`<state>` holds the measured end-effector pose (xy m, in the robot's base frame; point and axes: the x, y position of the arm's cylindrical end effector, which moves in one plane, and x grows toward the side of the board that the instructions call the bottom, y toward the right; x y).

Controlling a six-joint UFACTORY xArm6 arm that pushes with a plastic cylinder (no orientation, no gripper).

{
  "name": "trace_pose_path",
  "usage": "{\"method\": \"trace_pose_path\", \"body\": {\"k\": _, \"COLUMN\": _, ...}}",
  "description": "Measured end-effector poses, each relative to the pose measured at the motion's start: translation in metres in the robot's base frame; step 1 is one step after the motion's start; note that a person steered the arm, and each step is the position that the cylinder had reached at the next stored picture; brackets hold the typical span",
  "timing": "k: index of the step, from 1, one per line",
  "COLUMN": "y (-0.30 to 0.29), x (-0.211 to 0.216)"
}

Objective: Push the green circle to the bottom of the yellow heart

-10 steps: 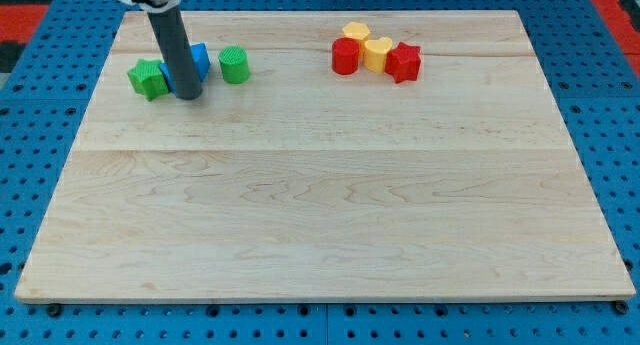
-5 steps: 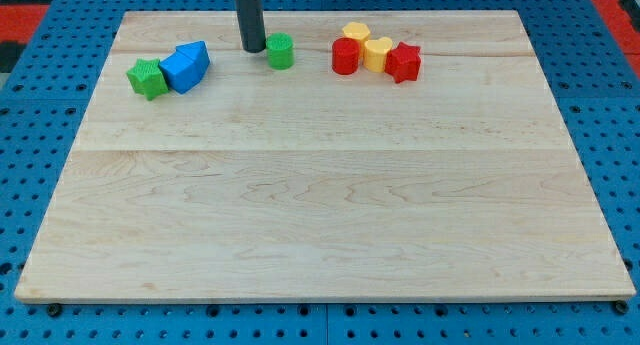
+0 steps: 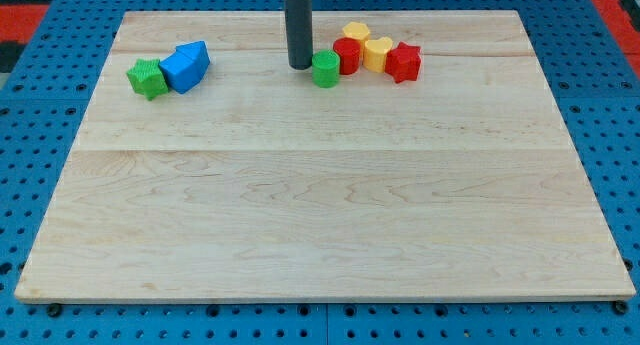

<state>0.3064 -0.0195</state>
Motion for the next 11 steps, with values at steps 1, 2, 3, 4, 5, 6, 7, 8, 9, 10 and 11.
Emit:
{"method": "trace_pose_path", "body": {"k": 1, "y": 0.027, "x": 0.009}}
{"method": "trace_pose_path", "body": {"k": 2, "y": -0.002, "x": 0.017}}
{"method": "trace_pose_path", "body": {"k": 3, "y": -0.003, "x": 0.069}}
{"method": "trace_pose_path", "body": {"k": 4, "y": 0.011, "x": 0.072}}
{"method": "trace_pose_path", "body": {"k": 5, "y": 0.012, "x": 0.049}}
{"method": "trace_pose_path", "body": {"k": 6, "y": 0.036, "x": 0.031}}
{"method": "trace_pose_path", "body": {"k": 7, "y": 0.038, "x": 0.03}}
{"method": "trace_pose_path", "body": {"k": 8, "y": 0.041, "x": 0.03}}
{"method": "trace_pose_path", "body": {"k": 9, "y": 0.05, "x": 0.03}}
{"method": "trace_pose_path", "body": {"k": 10, "y": 0.055, "x": 0.03}}
{"method": "trace_pose_path", "body": {"k": 11, "y": 0.057, "x": 0.029}}
